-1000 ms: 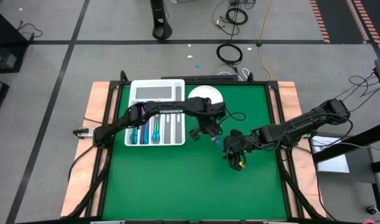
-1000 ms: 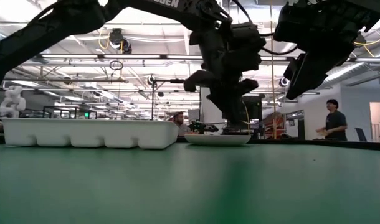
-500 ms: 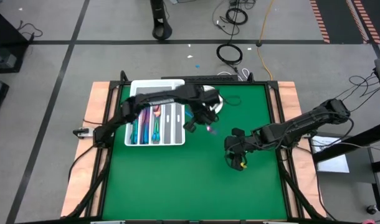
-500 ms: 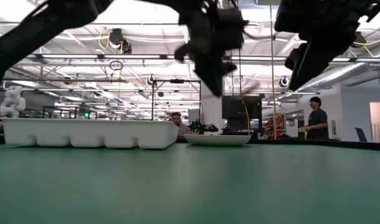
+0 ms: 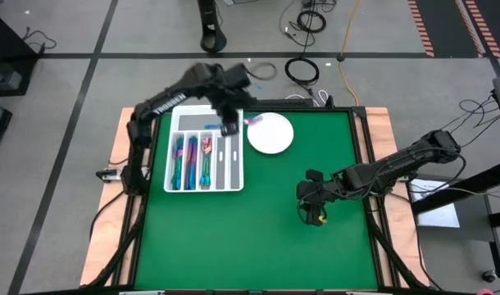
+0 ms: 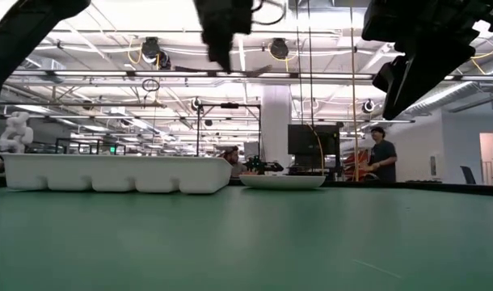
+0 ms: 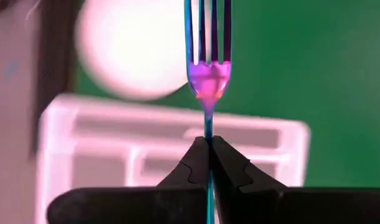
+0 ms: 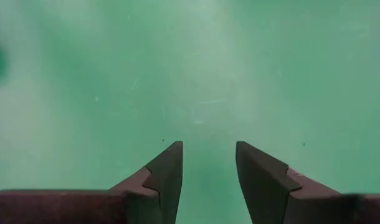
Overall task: Sort silverware
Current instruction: Put the blue fork into the silverware tray
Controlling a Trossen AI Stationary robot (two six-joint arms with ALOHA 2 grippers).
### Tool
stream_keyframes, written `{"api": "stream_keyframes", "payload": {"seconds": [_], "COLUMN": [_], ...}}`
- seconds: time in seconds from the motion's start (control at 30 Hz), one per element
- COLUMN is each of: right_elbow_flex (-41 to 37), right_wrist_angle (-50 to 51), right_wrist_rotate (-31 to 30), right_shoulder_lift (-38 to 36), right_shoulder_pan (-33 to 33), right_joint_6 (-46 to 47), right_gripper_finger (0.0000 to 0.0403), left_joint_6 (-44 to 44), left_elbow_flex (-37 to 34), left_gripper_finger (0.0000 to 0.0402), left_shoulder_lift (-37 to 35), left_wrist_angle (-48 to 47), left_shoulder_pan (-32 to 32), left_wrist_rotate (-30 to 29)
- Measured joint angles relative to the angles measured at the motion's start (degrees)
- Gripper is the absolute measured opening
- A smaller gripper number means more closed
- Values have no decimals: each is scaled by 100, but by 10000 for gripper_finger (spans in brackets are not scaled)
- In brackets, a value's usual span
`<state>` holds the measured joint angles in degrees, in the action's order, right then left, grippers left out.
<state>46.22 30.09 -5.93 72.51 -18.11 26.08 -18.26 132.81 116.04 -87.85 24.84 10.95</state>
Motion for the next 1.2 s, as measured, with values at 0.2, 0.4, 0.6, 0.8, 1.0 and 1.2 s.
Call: {"api": "stream_keyframes", "payload": {"seconds": [0.2, 0.4, 0.6, 0.8, 1.0, 1.2], "right_elbow_flex": [-2, -2, -4, -4, -4, 1], "right_wrist_angle": [45, 162, 139, 12, 9, 3], "right_wrist_rotate": [25, 22, -2, -9, -7, -7], "right_shoulder_lift": [0, 0, 0, 0, 0, 0], "right_shoulder_pan": [-18, -256, -547, -601, -601, -599], "right_joint_6": [295, 586, 649, 649, 641, 629], "right_gripper_finger": [137, 137, 137, 137, 137, 137], "left_joint_6": [1378, 2620, 3618, 4670, 5732, 6502], "left_elbow_flex": [-251, -1193, -2823, -4632, -6529, -7997], "left_gripper_finger": [0, 0, 0, 0, 0, 2], "left_shoulder_lift": [-392, -1012, -2090, -3213, -4217, -4954], "left_wrist_angle": [-158, -204, 147, 375, 904, 2104], "left_shoulder_pan": [688, 1150, 1301, 1296, 1185, 884], "left_wrist_rotate": [-506, -1444, -1833, -1859, -1741, -1739]}}
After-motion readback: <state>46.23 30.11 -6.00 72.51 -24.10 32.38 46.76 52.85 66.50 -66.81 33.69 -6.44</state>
